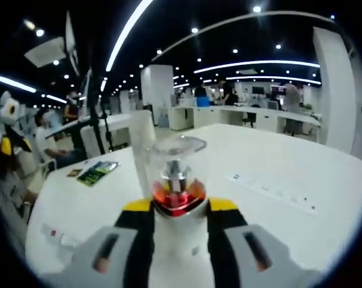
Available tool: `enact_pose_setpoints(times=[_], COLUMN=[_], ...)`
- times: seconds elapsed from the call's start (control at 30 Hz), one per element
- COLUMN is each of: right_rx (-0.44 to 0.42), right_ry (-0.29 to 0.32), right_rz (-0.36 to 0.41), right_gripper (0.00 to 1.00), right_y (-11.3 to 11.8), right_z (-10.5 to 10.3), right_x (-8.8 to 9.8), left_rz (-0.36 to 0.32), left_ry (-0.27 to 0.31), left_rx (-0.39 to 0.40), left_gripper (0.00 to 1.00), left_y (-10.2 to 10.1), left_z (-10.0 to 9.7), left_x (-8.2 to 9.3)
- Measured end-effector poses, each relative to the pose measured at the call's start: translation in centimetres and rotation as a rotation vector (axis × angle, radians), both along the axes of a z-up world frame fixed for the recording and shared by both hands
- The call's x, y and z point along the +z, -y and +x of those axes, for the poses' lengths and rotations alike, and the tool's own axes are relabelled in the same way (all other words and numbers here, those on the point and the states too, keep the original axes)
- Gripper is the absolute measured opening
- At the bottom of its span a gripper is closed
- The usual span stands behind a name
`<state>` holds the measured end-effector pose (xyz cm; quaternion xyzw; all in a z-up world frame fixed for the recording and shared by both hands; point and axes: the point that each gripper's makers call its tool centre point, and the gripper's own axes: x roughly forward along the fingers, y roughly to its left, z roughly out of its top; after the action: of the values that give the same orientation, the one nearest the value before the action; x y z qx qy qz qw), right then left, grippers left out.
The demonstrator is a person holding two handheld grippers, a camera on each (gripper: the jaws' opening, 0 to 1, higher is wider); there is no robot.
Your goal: Arrange the skincare products in the storage area until every visible bottle or jar stands upright without overlapping.
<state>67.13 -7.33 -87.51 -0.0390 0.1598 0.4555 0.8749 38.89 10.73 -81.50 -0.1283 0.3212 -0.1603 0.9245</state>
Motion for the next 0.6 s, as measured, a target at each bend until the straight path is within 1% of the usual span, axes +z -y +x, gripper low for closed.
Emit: enact_pose_setpoints(times=[0.07, 0.1, 0.17, 0.2, 0.23, 0.33, 0.37, 0.4, 0.43, 0.47, 0.6], right_rx=[0.005, 0.009, 0.012, 0.021, 0.027, 0.054, 0.067, 0.084, 0.092, 0.081, 0.101], right_ry=[-0.013, -0.029, -0.053, -0.06, -0.062, -0.067, -0.067, -0.081, -0.076, -0.073, -0.074], right_rz=[0.0, 0.001, -0.022, -0.055, -0.075, -0.092, -0.109, -0.145, -0.168, -0.148, -0.152], right_gripper=[0.32, 0.33, 0.38, 0.4, 0.39, 0.37, 0.33, 0.29, 0.28, 0.28, 0.28], right_y=[0.0, 0.0, 0.2, 0.4, 0.6, 0.5, 0.5, 0.6, 0.7, 0.5, 0.1], right_z=[0.0, -0.1, -0.3, -0.5, -0.6, -0.9, -0.9, -1.0, -1.0, -0.6, -0.4], right_x=[0.0, -0.1, -0.7, -1.2, -1.4, -1.5, -1.7, -2.2, -2.3, -2.0, -2.1], left_rz=[-0.001, -0.004, -0.007, -0.007, -0.008, -0.012, -0.012, -0.013, -0.014, -0.012, -0.016], left_ry=[0.002, 0.004, 0.005, 0.006, 0.007, 0.009, 0.009, 0.01, 0.009, 0.01, 0.011], left_rx=[-0.003, -0.004, -0.006, -0.007, -0.008, -0.008, -0.008, -0.009, -0.008, -0.006, 0.012], left_gripper=[0.49, 0.49, 0.49, 0.49, 0.49, 0.49, 0.49, 0.49, 0.49, 0.49, 0.48], left_y=[0.1, 0.2, 0.3, 0.3, 0.4, 0.5, 0.6, 0.6, 0.7, 0.6, 0.4], left_z=[0.1, 0.3, 0.4, 0.5, 0.6, 0.8, 0.8, 0.9, 0.9, 0.9, 0.8], left_x=[0.0, 0.0, 0.0, 0.0, 0.0, 0.0, 0.0, -0.1, -0.1, -0.1, -0.2])
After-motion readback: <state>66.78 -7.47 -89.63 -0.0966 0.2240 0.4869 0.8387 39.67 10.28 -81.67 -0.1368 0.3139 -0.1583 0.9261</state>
